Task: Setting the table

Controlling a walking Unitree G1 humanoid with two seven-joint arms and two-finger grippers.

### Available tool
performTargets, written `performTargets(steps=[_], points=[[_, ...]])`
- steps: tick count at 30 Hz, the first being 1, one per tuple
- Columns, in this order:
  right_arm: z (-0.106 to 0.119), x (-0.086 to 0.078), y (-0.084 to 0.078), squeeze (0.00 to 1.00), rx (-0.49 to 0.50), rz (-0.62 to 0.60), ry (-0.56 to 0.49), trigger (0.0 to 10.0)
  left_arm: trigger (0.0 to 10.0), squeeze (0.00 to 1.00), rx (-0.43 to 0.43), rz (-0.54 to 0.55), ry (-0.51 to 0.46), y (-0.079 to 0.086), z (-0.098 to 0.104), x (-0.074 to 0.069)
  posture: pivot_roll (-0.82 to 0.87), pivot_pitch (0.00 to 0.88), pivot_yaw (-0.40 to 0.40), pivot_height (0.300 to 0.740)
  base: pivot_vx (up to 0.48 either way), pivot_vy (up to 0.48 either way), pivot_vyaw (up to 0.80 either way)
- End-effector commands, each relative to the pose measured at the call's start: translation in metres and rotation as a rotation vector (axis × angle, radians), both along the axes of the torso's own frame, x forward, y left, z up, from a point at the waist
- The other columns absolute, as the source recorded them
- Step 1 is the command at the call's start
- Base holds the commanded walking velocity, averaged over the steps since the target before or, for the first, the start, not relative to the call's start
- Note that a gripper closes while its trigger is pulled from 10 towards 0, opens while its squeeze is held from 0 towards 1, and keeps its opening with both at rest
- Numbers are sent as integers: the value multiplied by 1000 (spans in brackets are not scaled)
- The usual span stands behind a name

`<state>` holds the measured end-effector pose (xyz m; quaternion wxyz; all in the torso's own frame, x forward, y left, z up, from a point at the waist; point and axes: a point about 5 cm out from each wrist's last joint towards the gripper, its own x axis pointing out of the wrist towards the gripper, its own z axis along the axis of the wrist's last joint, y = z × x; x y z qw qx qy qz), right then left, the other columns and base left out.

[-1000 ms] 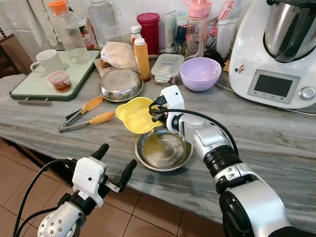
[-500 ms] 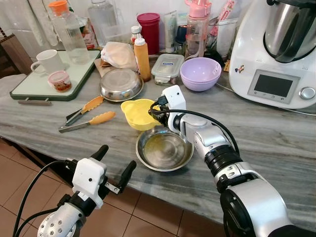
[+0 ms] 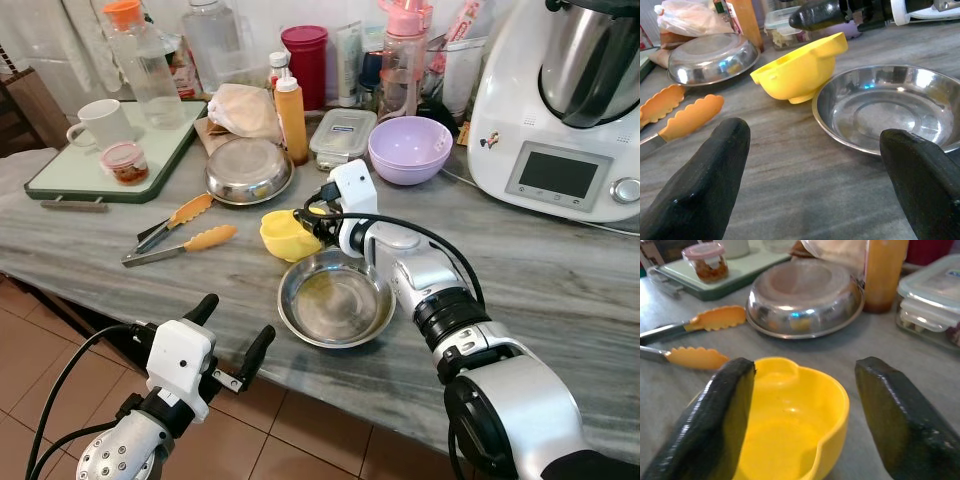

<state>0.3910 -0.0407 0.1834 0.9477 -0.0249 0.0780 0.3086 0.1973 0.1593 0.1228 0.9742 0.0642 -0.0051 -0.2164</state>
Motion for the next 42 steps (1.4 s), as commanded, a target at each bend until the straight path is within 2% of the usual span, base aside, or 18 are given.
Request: performTargets(steps=[1, 7, 16, 25, 26, 32, 36, 42], points=[[10, 1, 5, 1000, 13, 18, -34, 10000, 10000, 0, 21, 1, 5, 2, 1, 0, -78, 79, 76, 740, 0, 0, 0], [7, 0, 6, 1000, 14, 21, -32, 10000, 10000, 0, 22, 6, 6, 2, 0, 0, -77, 80, 78, 740, 0, 0, 0], [22, -3, 6, 1000, 49, 61, -116, 10000, 10000, 0, 22, 9, 9, 3, -2, 0, -75, 83, 82, 740, 0, 0, 0], [19, -21, -6, 1000, 74, 102, -185, 10000, 10000, 0, 19, 11, 9, 2, -3, -1, -85, 85, 82, 740, 0, 0, 0], [20, -26, -10, 1000, 88, 87, -226, 10000, 10000, 0, 18, 11, 9, 2, -3, -1, -86, 86, 82, 740, 0, 0, 0], [0, -43, -23, 1000, 64, 76, -208, 10000, 10000, 0, 14, 6, 12, 1, -3, -2, -95, 91, 87, 740, 0, 0, 0], [-5, -52, -28, 1000, 47, 69, -196, 10000, 10000, 0, 14, 2, 14, 1, -4, 0, -101, 92, 91, 740, 0, 0, 0], [-16, -58, -39, 1000, 8, 46, -168, 10000, 10000, 0, 15, -1, 14, 1, -4, 1, -104, 93, 94, 740, 0, 0, 0]])
